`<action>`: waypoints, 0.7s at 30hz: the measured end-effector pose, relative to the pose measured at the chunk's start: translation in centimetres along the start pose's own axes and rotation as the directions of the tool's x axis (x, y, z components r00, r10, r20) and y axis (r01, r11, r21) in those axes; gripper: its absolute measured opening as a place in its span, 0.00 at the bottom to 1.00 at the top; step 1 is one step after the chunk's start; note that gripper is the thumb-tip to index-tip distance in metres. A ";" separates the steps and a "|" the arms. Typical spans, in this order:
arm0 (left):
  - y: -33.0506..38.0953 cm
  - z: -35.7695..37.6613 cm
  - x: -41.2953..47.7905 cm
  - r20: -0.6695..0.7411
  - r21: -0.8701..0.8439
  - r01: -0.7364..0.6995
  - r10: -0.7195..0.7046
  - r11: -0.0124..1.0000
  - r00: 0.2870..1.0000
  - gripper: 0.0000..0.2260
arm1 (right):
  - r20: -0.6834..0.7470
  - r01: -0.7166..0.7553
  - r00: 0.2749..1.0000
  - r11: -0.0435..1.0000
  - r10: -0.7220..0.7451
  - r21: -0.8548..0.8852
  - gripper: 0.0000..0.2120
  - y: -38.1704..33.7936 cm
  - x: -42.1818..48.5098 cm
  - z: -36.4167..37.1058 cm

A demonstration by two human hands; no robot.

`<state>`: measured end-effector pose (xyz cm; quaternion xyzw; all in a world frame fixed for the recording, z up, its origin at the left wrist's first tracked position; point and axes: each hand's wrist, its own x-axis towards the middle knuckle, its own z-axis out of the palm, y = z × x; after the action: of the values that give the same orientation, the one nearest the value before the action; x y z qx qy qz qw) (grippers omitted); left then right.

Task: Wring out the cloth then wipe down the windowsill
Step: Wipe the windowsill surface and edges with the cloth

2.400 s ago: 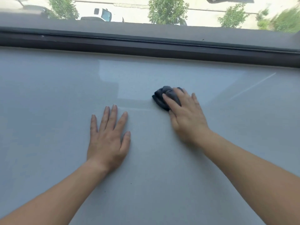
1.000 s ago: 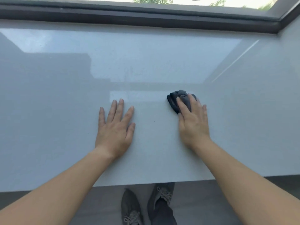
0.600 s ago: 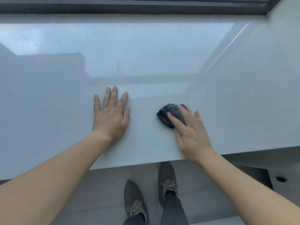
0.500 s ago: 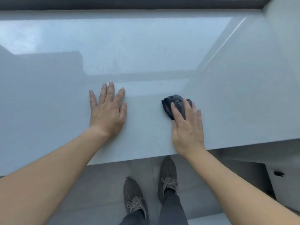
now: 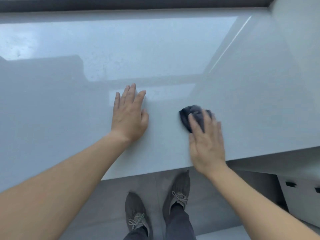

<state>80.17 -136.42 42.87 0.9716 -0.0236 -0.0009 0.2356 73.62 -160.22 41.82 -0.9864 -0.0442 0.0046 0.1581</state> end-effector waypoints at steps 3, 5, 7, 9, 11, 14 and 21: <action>1.6 1.4 2.3 -0.003 0.018 0.010 -0.010 1.000 1.000 0.26 | 0.153 0.359 0.923 0.933 -0.354 -0.004 0.27 0.9 -1.3 -0.4; 2.3 2.0 3.9 0.004 0.038 0.063 -0.063 0.997 0.998 0.26 | 0.172 0.435 0.889 0.900 -0.424 -0.031 0.26 3.9 1.3 -1.1; 2.7 2.7 4.9 0.021 0.087 0.141 -0.143 0.986 0.989 0.27 | 0.069 0.226 0.972 0.973 -0.223 -0.042 0.25 6.5 5.4 -1.7; 3.0 3.0 4.6 0.021 0.139 0.160 -0.164 0.977 0.986 0.27 | -0.011 -0.077 0.997 0.997 0.077 -0.010 0.26 7.0 8.8 -2.1; 3.2 3.0 4.4 0.025 0.138 0.153 -0.158 0.978 0.987 0.27 | -0.058 -0.166 0.985 0.986 0.165 -0.010 0.27 5.0 9.8 -1.4; 3.4 2.8 4.4 0.025 0.122 0.162 -0.167 0.979 0.986 0.28 | 0.033 0.187 0.982 0.982 -0.186 0.002 0.28 1.4 7.3 0.1; 3.6 2.8 4.5 0.023 0.150 0.173 -0.179 0.973 0.984 0.27 | 0.053 0.066 0.996 0.998 -0.065 -0.010 0.27 6.6 18.8 -1.7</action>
<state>84.48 -141.10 42.05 0.9844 0.0583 -0.0379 0.1616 92.90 -165.39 41.49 -0.9849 -0.0808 0.0253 0.1509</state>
